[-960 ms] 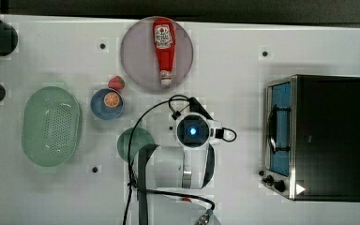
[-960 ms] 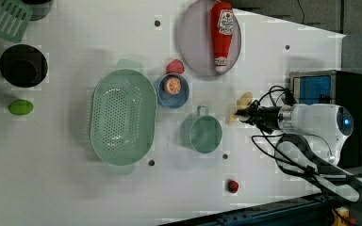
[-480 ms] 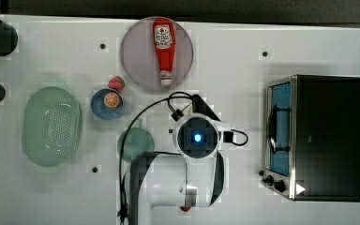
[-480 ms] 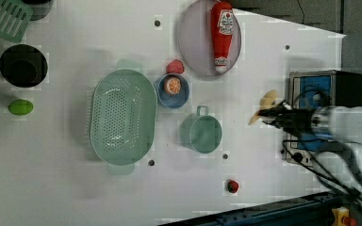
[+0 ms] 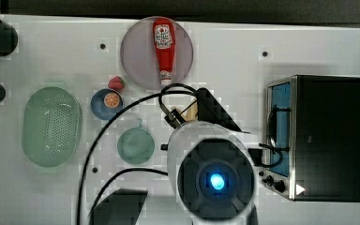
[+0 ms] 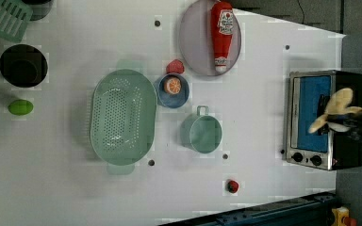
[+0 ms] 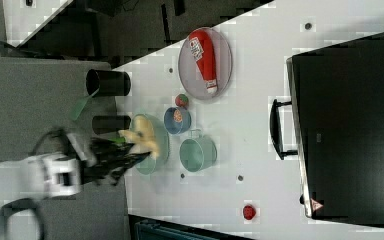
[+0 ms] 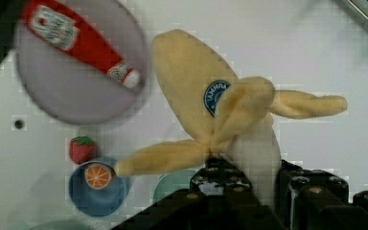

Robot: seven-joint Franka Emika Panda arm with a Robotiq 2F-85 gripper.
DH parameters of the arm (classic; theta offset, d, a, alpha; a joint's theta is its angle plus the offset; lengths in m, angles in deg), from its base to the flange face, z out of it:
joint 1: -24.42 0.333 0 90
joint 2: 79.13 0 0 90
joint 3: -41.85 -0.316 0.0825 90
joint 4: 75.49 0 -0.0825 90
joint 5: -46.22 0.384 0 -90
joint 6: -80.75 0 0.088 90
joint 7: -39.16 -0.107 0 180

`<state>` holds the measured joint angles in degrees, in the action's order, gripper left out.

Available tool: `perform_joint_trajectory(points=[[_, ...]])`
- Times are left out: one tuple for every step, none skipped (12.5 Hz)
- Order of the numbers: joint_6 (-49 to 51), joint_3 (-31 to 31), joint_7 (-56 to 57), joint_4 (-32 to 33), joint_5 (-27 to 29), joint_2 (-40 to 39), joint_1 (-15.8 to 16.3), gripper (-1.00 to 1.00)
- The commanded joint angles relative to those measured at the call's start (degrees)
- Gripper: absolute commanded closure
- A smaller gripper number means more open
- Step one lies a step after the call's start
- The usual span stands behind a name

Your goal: Pick banana from table and place on oven.

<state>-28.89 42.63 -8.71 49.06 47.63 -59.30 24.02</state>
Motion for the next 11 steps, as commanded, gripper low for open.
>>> perform_joint_trajectory(points=[[4.91,3.48,-1.46,-3.22,-1.01,-1.66,-0.74,0.64],[5.43,4.81,-0.8,-4.7,-1.08,-1.6,-0.95,0.64],[5.67,6.45,0.28,-5.79,-1.11,-1.66,-1.24,0.64],[5.67,8.31,1.64,-6.46,-1.23,-1.85,-1.54,0.64],[5.64,10.34,3.29,-6.76,-1.71,-2.17,-1.89,0.64],[5.49,12.49,5.91,-6.93,-2.64,-2.72,-2.06,0.64],[4.79,14.61,9.84,-7.2,-3.7,-3.54,-2.12,0.64],[3.77,16.67,14.08,-7.48,-4.68,-4.69,-2.2,0.64],[2.66,18.75,18.2,-7.87,-5.81,-6.2,-2.27,0.64],[1.01,20.79,21.9,-8.51,-6.15,-8.07,-2.3,0.64],[-0.61,22.64,25.87,-9.38,-6.17,-10.25,-2.35,0.64]])
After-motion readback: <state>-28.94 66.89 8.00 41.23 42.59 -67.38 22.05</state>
